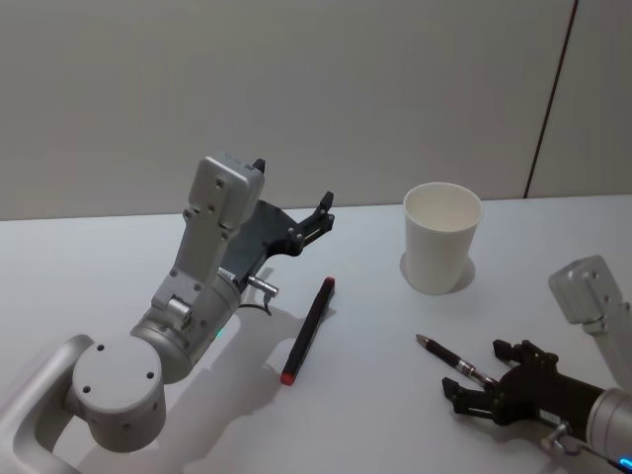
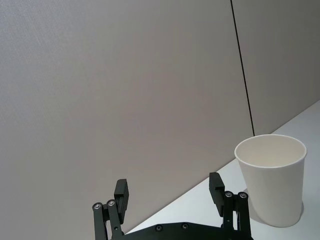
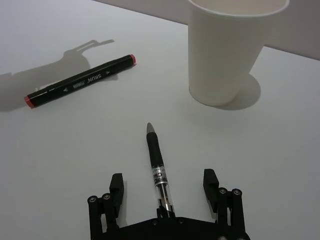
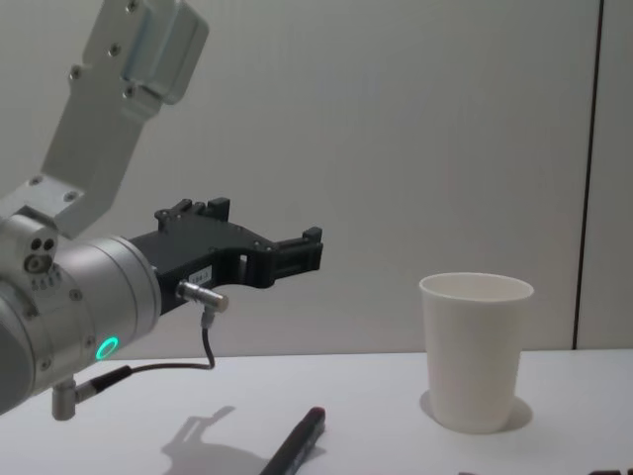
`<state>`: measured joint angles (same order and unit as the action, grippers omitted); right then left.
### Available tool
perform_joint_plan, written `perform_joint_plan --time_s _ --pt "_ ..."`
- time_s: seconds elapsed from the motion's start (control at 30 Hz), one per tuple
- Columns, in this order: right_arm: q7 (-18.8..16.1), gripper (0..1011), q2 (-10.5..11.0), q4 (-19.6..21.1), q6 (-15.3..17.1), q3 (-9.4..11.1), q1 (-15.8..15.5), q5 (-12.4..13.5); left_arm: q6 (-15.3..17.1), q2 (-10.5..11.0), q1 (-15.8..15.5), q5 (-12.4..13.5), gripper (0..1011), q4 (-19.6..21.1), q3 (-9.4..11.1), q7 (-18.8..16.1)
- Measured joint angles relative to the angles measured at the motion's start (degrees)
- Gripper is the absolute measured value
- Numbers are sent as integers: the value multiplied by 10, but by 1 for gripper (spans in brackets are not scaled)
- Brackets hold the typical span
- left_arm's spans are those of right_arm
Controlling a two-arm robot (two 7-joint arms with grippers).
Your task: Place the pen into the pen holder.
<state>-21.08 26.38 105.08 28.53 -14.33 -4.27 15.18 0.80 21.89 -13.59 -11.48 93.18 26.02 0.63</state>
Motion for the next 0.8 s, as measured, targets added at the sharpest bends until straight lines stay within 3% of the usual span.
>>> perform_joint_plan --time_s 0.7,0.8 --pt "-4 1001 -7 -11 4 -6 9 -5 0 0 0 0 1001 0 0 0" --pt "-5 966 -8 -12 4 -6 10 -5 0 0 0 0 1001 0 0 0"
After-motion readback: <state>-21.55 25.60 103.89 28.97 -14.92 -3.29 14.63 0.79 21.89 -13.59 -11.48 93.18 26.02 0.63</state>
